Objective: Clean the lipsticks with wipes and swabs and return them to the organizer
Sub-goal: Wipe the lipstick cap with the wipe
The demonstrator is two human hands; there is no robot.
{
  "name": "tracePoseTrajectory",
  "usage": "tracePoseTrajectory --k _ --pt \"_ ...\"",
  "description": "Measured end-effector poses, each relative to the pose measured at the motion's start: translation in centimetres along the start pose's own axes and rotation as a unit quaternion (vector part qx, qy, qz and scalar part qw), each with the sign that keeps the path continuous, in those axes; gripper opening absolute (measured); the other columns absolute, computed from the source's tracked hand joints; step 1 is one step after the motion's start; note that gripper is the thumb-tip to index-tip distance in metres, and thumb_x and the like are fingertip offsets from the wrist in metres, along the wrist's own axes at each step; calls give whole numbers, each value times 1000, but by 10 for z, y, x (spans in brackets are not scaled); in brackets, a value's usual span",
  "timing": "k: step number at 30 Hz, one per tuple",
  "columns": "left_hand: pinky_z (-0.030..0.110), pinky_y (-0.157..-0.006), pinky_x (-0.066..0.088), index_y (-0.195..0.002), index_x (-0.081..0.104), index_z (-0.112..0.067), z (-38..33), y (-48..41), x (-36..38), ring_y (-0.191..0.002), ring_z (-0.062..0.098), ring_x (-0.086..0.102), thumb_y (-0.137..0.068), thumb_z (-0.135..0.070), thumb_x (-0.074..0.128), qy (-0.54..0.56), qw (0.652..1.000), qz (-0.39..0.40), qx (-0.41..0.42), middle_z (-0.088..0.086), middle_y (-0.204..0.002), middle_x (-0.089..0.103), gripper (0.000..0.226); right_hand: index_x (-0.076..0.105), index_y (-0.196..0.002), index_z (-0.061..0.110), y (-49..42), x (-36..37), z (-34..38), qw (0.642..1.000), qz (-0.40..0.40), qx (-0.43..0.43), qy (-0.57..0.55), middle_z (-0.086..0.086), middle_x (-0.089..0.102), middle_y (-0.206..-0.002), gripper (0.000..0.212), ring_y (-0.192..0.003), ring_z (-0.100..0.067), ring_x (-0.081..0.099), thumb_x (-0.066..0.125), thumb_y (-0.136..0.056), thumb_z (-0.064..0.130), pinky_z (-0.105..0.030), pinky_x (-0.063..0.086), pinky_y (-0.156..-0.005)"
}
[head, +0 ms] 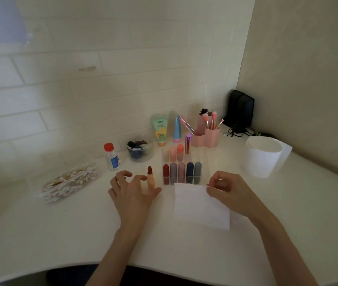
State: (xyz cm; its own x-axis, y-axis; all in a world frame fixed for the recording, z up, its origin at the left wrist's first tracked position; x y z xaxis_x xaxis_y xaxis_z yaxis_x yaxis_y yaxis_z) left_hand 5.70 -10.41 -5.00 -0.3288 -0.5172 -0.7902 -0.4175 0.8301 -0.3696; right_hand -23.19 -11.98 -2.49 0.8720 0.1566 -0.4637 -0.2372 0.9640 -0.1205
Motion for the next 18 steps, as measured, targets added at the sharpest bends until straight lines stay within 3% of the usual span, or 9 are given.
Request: tracePoseTrajectory --k 3,5,7,10,13,15,18 --pt "41 -100 29 -107 78 -29 1 -4 2 -132 27 30 -78 -59 78 -4 1000 -1 -5 2 -136 47 42 61 -79 14 1 0 -3 1000 -10 11 -11 -7 66 -59 17 -50 -13 43 72 -90 8 -20 39 -52" --pt "41 -99 29 -102 80 -28 1 -4 -2 -133 28 30 -79 -54 78 7 1000 -15 -2 2 -135 49 35 61 -81 14 0 0 -4 1000 -16 16 -20 -2 69 -61 15 -50 -13 53 72 -91 9 -22 44 -53" --pt "42 -98 31 -97 81 -26 -4 -3 -12 -134 29 32 -76 -49 84 43 998 -38 13 2 -134 53 32 64 -83 15 -1 -2 -3 999 -34 11 -21 3 74 -73 13 -65 -13 70 74 -90 12 -23 53 -60" --pt "38 -100 33 -93 76 -27 -17 4 -34 -130 22 43 -74 -40 88 138 987 -65 53 -6 -130 60 26 73 -88 23 -2 -4 4 998 -55 -22 15 13 73 -85 5 -79 -5 70 76 -90 19 -17 53 -65" --pt "27 -85 53 -97 72 -29 -31 13 -38 -97 7 65 -79 -38 83 294 954 23 58 -24 -110 70 23 79 -101 31 -6 10 11 994 -6 -47 99 19 75 -95 11 -90 0 68 70 -94 29 -17 52 -78" --pt "23 -74 58 -102 74 -21 -40 19 -30 -82 8 72 -80 -30 82 374 920 101 55 -20 -99 76 25 80 -99 31 -9 18 15 991 12 -47 123 20 75 -91 11 -88 1 67 70 -94 32 -16 48 -78" --pt "21 -62 56 -101 74 -13 -46 24 -21 -69 16 74 -83 -22 77 442 881 167 36 -7 -94 78 20 78 -83 34 -14 11 22 994 -60 -24 83 19 72 -80 5 -79 1 65 77 -87 36 -10 44 -68"
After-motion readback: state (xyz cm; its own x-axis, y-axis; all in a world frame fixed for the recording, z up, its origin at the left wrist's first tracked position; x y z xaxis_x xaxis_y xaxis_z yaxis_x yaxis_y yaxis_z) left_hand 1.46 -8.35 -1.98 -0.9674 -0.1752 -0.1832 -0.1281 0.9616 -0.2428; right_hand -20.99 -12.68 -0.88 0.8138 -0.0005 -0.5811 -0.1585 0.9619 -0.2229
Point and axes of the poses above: each hand's wrist, its own y-axis away from the middle knuckle, its own x-axis out of the palm, z = x × y, the point moved 10 cm from there along -y, towards the middle knuckle
